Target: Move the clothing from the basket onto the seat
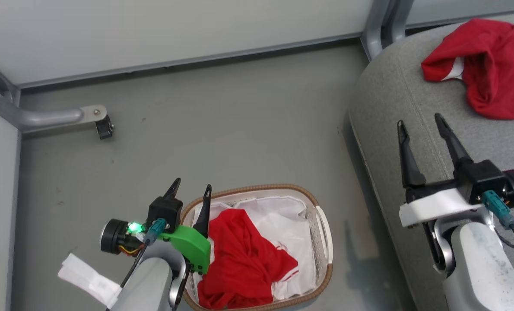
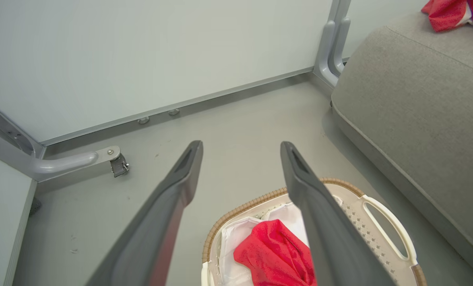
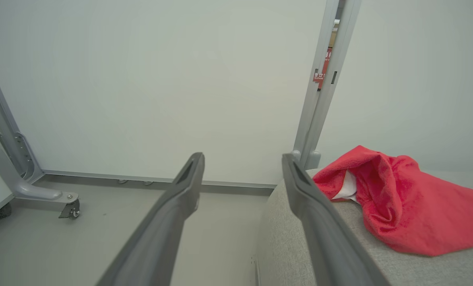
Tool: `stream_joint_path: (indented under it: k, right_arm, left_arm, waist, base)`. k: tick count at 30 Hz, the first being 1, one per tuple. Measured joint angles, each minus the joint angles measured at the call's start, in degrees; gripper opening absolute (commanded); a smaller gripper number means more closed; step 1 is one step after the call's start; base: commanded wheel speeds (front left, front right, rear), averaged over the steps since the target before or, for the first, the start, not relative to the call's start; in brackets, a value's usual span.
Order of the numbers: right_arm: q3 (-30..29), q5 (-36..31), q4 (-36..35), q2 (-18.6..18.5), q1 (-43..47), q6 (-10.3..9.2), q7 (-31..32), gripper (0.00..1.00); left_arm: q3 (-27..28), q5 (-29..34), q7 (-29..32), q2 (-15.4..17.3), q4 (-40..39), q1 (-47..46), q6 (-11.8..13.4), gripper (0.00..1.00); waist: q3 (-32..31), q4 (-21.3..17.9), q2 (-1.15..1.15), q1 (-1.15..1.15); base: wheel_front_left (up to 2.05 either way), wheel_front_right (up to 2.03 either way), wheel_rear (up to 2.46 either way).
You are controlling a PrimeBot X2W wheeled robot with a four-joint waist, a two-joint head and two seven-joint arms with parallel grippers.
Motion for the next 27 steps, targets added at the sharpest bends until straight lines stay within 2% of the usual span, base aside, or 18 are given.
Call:
stream_joint_path:
  k: [7, 13, 23, 27]
  right_arm:
    - [-0.5, -0.4, -5.2, 0.0, -5.1, 0.00, 0.0, 1.00]
    - [1.0, 0.3, -6.3, 0.0, -8.5, 0.00, 0.0, 1.00]
    - [2.9, 3.5, -8.0, 0.0, -11.5, 0.00, 0.0, 1.00]
    - [3.5, 4.4, -8.2, 0.0, -12.5, 0.00, 0.0, 1.00]
  left_arm:
    - [-6.2, -2.9, 0.8, 0.0, 13.2, -10.3, -0.3, 1.00]
    - [-10.8, -2.1, 1.3, -0.1, 22.7, -16.4, 0.0, 1.00]
    - [-17.0, -1.9, 3.5, -0.1, 29.1, -21.7, -1.8, 1.00]
    - [-18.7, -1.6, 4.0, -0.1, 30.8, -23.5, -1.5, 1.00]
  waist:
    - [7.9, -1.5, 0.00, 0.00]
    - [15.1, -3.4, 0.00, 0.01]
    - [25.3, -7.8, 0.00, 0.01]
    - [28.7, -9.6, 0.00, 0.01]
  base:
    - [0.00, 0.00, 0.00]
    - [0.00, 0.00, 0.00]
    - [0.00, 0.00, 0.00]
    - [0.00, 0.00, 0.00]
